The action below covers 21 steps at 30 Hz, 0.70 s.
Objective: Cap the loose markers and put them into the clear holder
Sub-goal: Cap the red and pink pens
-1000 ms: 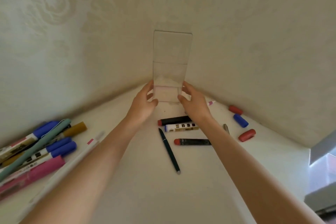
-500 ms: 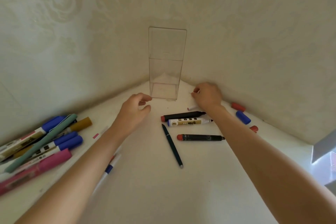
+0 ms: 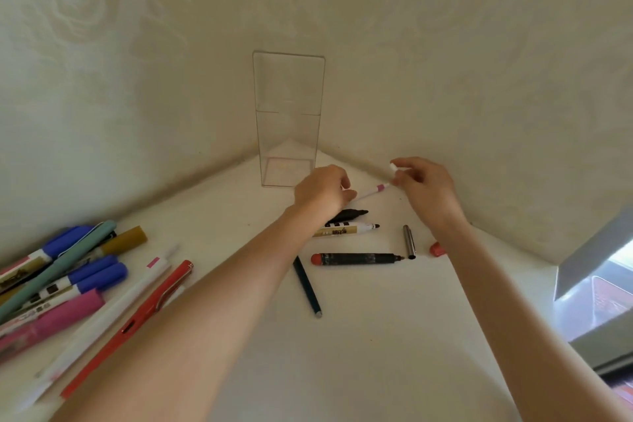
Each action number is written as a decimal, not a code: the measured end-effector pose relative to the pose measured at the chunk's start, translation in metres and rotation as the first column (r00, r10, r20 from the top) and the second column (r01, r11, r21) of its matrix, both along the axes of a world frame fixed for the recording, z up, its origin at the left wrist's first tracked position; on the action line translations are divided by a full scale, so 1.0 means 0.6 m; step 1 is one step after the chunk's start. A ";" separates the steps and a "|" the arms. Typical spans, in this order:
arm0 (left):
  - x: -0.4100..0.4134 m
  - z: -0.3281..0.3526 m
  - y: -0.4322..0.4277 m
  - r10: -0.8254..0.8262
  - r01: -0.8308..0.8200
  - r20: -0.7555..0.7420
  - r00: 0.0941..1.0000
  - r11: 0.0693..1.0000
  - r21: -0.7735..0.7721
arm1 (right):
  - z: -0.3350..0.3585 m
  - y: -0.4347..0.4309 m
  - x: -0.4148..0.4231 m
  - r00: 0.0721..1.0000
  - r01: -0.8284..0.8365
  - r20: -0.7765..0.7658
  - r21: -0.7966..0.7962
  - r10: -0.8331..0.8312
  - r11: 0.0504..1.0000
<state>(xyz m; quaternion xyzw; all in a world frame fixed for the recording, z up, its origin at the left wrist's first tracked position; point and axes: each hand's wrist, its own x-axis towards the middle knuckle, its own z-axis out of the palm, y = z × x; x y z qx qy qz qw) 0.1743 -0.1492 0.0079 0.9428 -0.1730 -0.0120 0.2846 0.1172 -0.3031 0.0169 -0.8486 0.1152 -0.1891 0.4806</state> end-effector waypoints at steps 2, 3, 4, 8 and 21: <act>0.005 -0.005 -0.016 0.018 -0.015 -0.027 0.999 0.996 0.083 | 0.002 0.004 -0.010 1.000 0.001 0.025 0.040 -0.002 0.999; 0.007 -0.006 -0.021 0.023 -0.020 -0.027 0.999 0.994 0.104 | 0.004 0.007 -0.014 0.999 0.001 0.035 0.065 -0.003 0.998; 0.007 -0.005 -0.022 0.028 -0.025 -0.024 0.999 0.994 0.110 | 0.007 0.012 -0.018 0.999 -0.003 0.049 0.104 -0.002 0.995; -0.019 0.020 0.018 0.067 -0.066 0.011 0.998 0.995 -0.068 | 0.025 0.035 -0.041 0.989 -0.100 0.136 0.332 0.057 0.938; -0.203 -0.011 0.256 0.086 0.007 0.156 0.984 0.855 -0.519 | 0.016 0.160 -0.077 0.923 -0.339 0.159 0.769 0.352 0.541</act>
